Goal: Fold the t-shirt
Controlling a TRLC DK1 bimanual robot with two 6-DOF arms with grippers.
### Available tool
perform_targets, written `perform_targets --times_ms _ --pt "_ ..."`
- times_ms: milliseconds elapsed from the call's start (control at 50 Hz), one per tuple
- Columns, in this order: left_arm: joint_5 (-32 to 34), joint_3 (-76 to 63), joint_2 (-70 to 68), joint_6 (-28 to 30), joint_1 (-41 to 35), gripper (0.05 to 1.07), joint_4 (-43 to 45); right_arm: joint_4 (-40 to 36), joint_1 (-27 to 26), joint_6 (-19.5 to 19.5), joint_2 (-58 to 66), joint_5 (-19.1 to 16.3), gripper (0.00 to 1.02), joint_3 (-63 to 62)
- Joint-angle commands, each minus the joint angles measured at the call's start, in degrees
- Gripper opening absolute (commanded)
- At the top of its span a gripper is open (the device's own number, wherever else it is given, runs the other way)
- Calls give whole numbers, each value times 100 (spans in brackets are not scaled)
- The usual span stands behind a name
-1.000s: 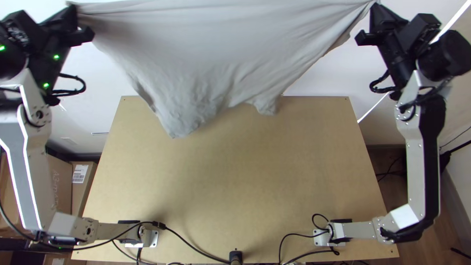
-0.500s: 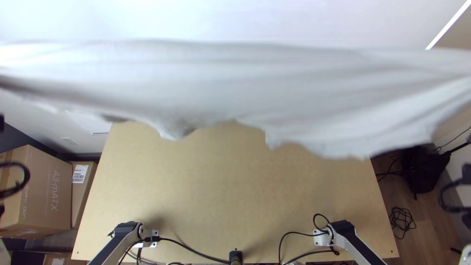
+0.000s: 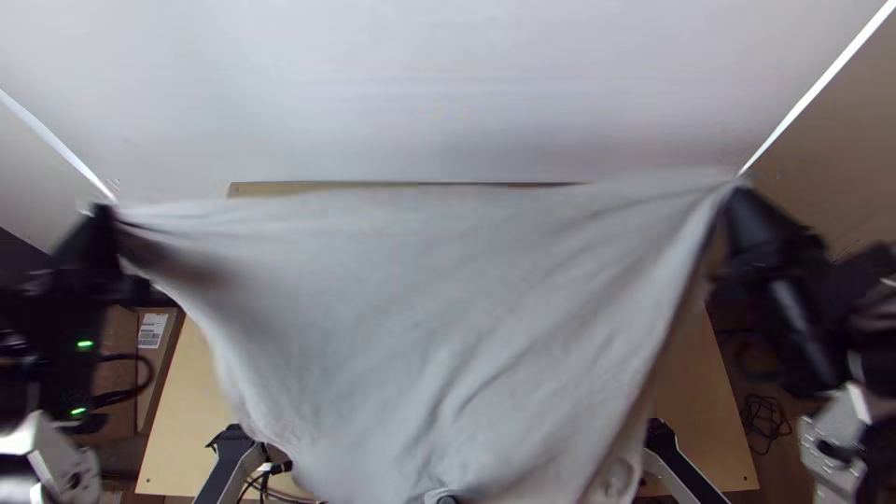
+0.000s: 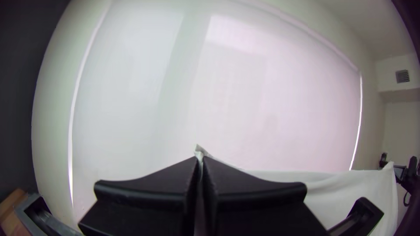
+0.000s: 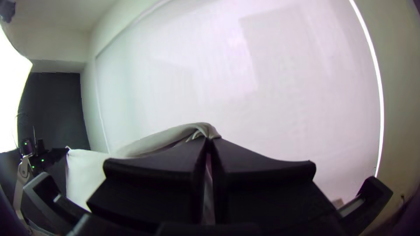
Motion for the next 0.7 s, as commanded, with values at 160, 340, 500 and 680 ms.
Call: perform_targets --times_ms 160,340,500,680 --pt "25 -3125 -778 -140 42 8 620 767 316 581 -193 93 2 -2933" --pt "183 -4188 -154 -140 59 8 1692 1698 422 889 299 93 2 -4023" --pt "227 -4364 1217 -122 15 8 2747 2612 290 968 1406 102 2 -4234" --pt "289 -3977 2834 -78 33 8 3582 3289 -88 977 2865 102 2 -3882"
